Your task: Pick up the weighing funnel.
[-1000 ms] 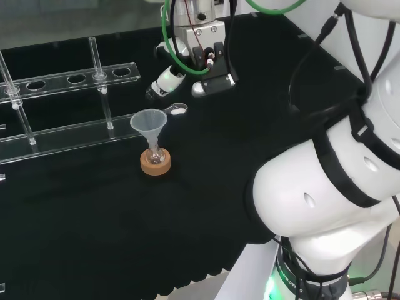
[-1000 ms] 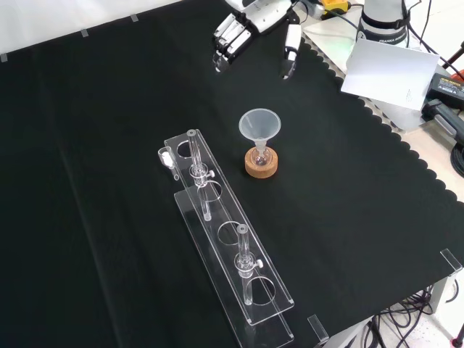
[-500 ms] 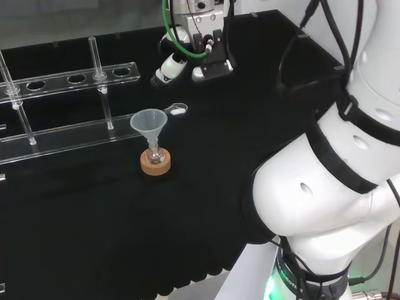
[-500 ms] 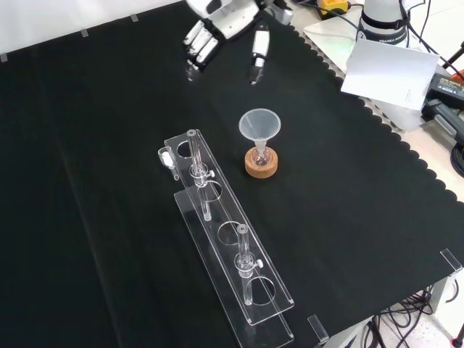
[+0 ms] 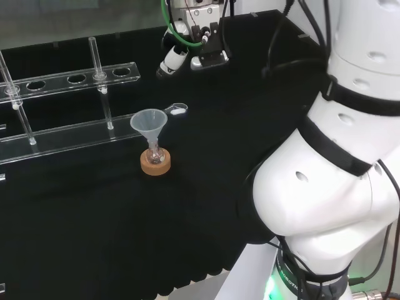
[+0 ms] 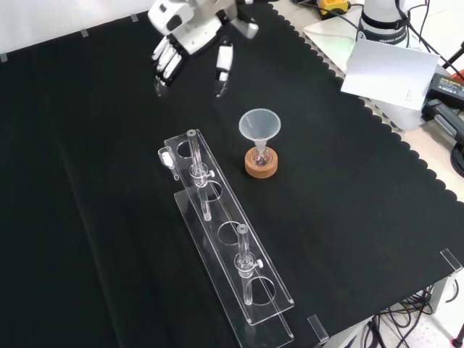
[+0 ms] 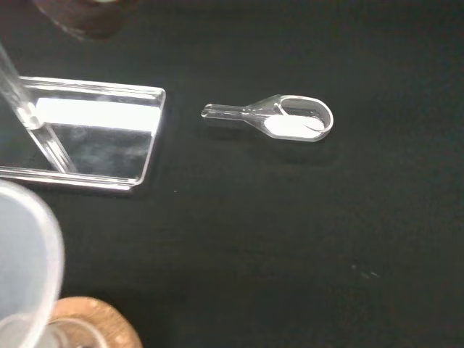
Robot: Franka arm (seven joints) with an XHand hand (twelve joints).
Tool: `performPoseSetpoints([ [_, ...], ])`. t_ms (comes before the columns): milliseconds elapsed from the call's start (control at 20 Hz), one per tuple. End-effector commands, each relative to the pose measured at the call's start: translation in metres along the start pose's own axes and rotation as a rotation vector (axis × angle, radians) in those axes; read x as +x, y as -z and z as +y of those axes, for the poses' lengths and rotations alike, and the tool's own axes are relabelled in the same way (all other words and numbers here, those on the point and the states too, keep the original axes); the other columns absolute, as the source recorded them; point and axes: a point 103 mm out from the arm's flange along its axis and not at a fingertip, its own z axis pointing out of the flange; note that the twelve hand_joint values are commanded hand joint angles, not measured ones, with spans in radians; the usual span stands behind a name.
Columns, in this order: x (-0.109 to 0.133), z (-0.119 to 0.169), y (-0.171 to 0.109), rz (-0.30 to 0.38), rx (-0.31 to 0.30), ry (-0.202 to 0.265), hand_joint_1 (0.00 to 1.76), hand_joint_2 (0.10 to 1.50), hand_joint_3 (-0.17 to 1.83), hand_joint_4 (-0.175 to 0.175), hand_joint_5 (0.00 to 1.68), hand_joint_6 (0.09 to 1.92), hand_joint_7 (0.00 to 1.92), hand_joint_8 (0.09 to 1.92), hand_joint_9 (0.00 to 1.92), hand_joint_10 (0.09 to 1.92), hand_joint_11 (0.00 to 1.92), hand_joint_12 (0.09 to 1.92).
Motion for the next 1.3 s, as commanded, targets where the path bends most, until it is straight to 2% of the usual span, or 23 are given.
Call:
performPoseSetpoints([
  [50, -0.026, 0.063, -0.029, -0.025, 0.038, 0.011, 0.79, 0.84, -0.04, -0.048, 0.48, 0.09, 0.29, 0.71, 0.49, 0.66, 0.32, 1.36],
  [500, -0.027, 0.096, -0.064, -0.002, 0.060, 0.033, 0.82, 0.85, -0.06, -0.038, 0.57, 0.09, 0.34, 0.70, 0.55, 0.62, 0.36, 1.33],
  [1300, -0.028, 0.119, -0.117, -0.010, 0.086, 0.045, 0.90, 0.89, -0.14, -0.029, 0.63, 0.17, 0.43, 0.68, 0.63, 0.55, 0.41, 1.30],
])
